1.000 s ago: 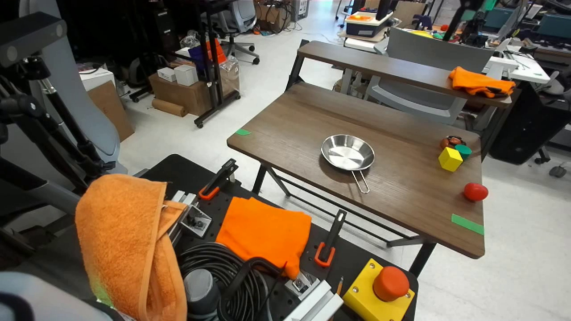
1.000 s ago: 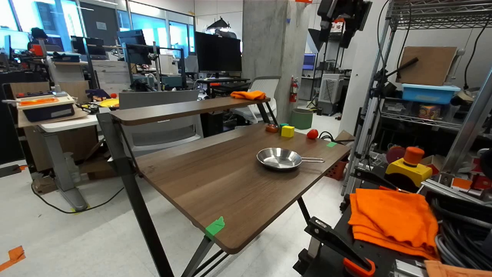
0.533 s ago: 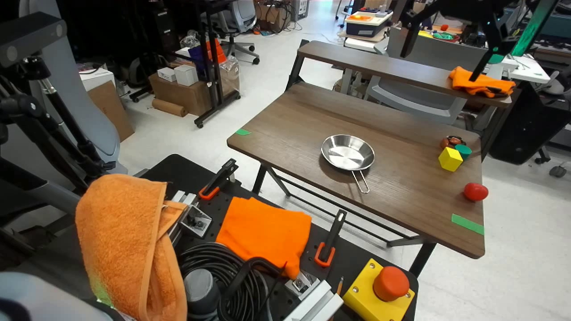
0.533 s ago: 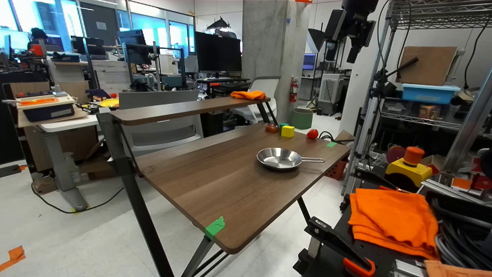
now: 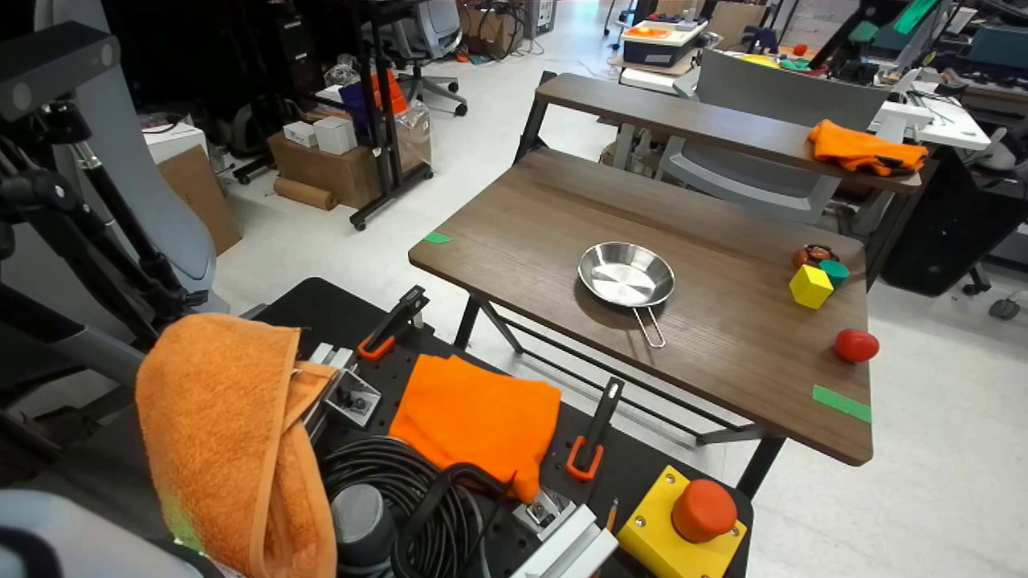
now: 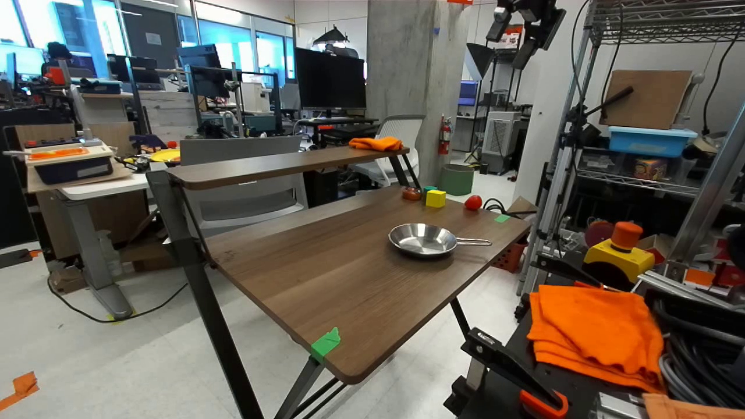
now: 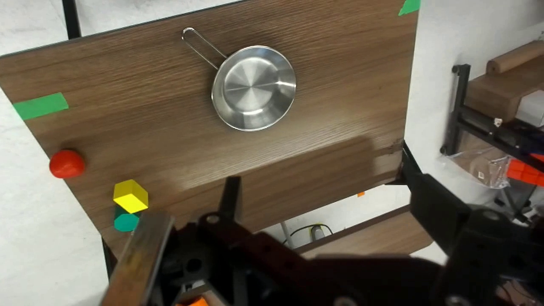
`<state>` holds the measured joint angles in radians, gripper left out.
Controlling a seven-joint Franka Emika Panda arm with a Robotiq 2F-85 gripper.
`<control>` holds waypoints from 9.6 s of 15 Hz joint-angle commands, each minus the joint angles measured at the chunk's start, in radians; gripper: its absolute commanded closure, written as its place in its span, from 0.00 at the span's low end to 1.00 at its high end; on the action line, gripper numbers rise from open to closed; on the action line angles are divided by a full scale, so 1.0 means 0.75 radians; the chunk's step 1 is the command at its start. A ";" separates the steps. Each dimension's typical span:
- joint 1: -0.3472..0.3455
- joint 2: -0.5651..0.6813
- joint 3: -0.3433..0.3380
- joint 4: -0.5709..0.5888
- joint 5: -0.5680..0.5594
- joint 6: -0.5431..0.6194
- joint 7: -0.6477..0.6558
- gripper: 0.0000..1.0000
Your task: Put the yellow block on the silver pan then remove it from the pan
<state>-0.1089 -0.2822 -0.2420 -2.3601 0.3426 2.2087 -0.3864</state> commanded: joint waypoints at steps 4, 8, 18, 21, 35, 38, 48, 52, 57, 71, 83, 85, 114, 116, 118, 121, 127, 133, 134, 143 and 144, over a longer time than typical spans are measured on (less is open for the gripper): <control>0.013 -0.121 0.130 -0.090 -0.172 0.115 0.163 0.00; 0.016 -0.159 0.260 -0.145 -0.368 0.234 0.410 0.00; 0.134 -0.146 0.219 -0.191 -0.314 0.243 0.266 0.00; 0.105 -0.113 0.209 -0.206 -0.356 0.252 0.269 0.00; 0.106 -0.097 0.192 -0.215 -0.365 0.207 0.252 0.00; 0.106 -0.097 0.192 -0.215 -0.366 0.207 0.252 0.00; 0.106 -0.097 0.192 -0.215 -0.366 0.207 0.252 0.00; 0.106 -0.097 0.192 -0.215 -0.366 0.207 0.252 0.00; 0.106 -0.097 0.192 -0.215 -0.366 0.207 0.252 0.00; 0.106 -0.097 0.192 -0.215 -0.366 0.207 0.252 0.00; 0.106 -0.097 0.192 -0.215 -0.366 0.207 0.252 0.00; 0.106 -0.097 0.192 -0.215 -0.366 0.207 0.252 0.00; 0.134 -0.294 0.279 -0.438 -0.352 0.242 0.394 0.00; 0.123 -0.143 0.227 -0.289 -0.357 0.207 0.322 0.00; 0.141 -0.218 0.272 -0.379 -0.360 0.213 0.381 0.00; 0.142 -0.273 0.272 -0.421 -0.361 0.214 0.387 0.00; 0.141 -0.276 0.271 -0.422 -0.361 0.215 0.387 0.00; 0.141 -0.276 0.271 -0.422 -0.361 0.215 0.387 0.00; 0.141 -0.276 0.271 -0.422 -0.361 0.215 0.387 0.00; 0.036 -0.245 0.367 -0.458 -0.503 0.344 0.651 0.00; -0.001 -0.224 0.390 -0.447 -0.544 0.372 0.739 0.00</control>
<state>-0.0400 -0.4750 -0.0047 -2.6931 0.0128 2.4135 0.0158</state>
